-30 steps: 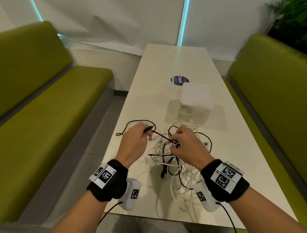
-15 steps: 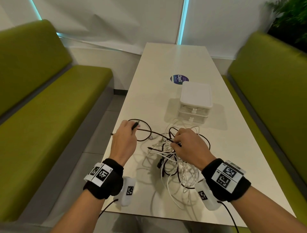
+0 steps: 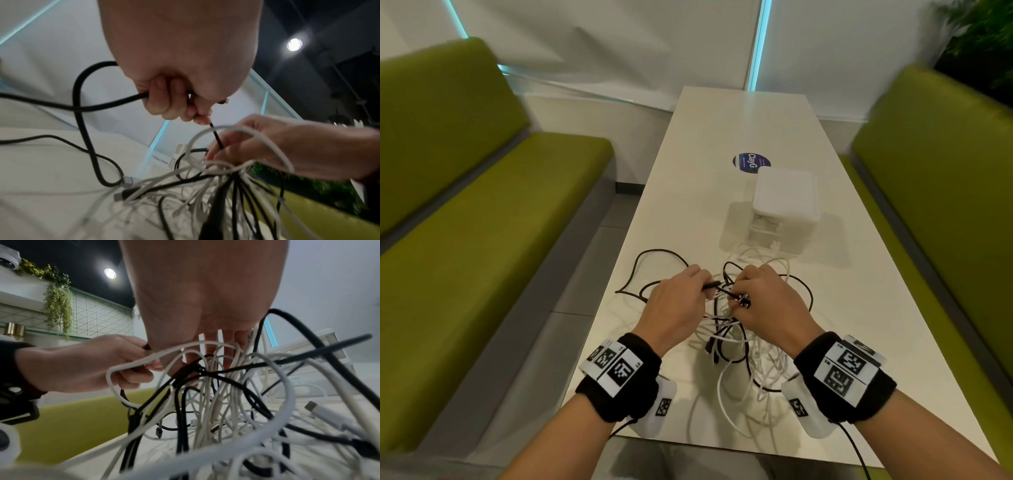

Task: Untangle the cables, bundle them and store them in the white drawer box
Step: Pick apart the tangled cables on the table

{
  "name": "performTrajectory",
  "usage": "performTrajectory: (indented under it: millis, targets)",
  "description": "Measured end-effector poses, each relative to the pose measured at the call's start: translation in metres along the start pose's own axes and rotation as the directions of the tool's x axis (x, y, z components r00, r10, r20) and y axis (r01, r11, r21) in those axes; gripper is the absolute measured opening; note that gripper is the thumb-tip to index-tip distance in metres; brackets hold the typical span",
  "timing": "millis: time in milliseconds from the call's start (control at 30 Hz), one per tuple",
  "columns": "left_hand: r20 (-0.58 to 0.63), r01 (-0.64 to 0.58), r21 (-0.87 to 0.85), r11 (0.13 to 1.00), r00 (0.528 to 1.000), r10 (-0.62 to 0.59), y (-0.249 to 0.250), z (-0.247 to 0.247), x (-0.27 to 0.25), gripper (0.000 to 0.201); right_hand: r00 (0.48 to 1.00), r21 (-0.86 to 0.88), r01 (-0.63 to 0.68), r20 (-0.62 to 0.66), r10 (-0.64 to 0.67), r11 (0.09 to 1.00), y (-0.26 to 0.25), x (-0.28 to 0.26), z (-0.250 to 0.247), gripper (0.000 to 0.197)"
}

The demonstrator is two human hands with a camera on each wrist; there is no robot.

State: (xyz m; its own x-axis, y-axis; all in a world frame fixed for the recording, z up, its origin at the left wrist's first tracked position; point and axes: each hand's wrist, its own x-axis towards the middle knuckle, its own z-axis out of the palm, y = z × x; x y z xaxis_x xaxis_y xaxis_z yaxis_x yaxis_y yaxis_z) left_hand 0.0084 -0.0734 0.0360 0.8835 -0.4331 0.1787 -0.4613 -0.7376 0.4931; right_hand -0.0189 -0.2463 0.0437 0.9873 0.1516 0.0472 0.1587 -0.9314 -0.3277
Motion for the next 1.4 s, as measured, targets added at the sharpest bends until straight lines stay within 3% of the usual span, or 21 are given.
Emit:
performTrajectory:
  millis: [100,167,367,533,733,833,900,1000,1100,1233,1400]
  targets:
    - [-0.156,0.063,-0.200,0.978,0.983,-0.095,-0.006,-0.014,0.006,0.023,1.000,0.021,-0.017,-0.022,0.018,1.000,0.005,0.002,-0.001,0.017]
    - [-0.199,0.113,-0.275,0.955,0.965,-0.171,-0.010,-0.022,0.007,0.026,0.998,0.066,-0.035,-0.047,0.038,0.997,0.010,0.002,-0.003,0.017]
    - [-0.228,0.197,-0.346,0.917,0.931,-0.285,-0.019,-0.022,0.004,0.033,0.996,0.068,-0.048,-0.072,0.052,0.997,0.008,0.002,-0.003,0.021]
    - [-0.263,0.227,-0.422,0.878,0.896,-0.358,-0.022,-0.021,-0.001,0.030,0.998,-0.007,-0.056,0.010,0.057,0.998,0.007,0.002,-0.004,0.019]
    - [-0.286,0.205,-0.579,0.789,0.856,-0.432,-0.021,-0.021,0.003,0.031,0.994,-0.125,0.022,0.104,-0.008,0.992,0.002,0.003,-0.010,0.018]
    - [-0.211,0.287,-0.630,0.721,0.831,-0.515,-0.028,-0.022,0.007,0.033,0.987,0.054,0.017,0.161,-0.025,0.998,0.010,0.005,-0.016,0.016]
    - [-0.129,0.377,-0.582,0.721,0.832,-0.539,-0.039,-0.022,0.008,0.034,0.987,0.220,-0.013,0.157,-0.022,0.975,0.019,0.006,-0.018,0.017]
    - [-0.109,0.394,-0.379,0.838,0.880,-0.463,-0.047,-0.019,0.005,0.030,0.999,0.252,0.012,0.043,-0.023,0.968,0.033,0.002,-0.012,0.027]
    - [-0.149,0.306,-0.200,0.931,0.930,-0.337,-0.041,-0.015,0.003,0.031,0.997,0.197,0.077,0.007,-0.080,0.977,0.035,-0.007,-0.006,0.039]
    - [-0.258,0.094,-0.152,0.984,0.957,-0.131,-0.026,-0.012,0.006,0.029,0.978,0.001,0.126,0.167,-0.125,0.992,0.025,-0.013,-0.002,0.066]
    - [-0.213,-0.004,-0.173,0.985,0.976,-0.034,-0.013,-0.009,0.010,0.030,0.976,-0.137,0.174,0.155,-0.152,0.975,0.019,-0.016,0.007,0.055]
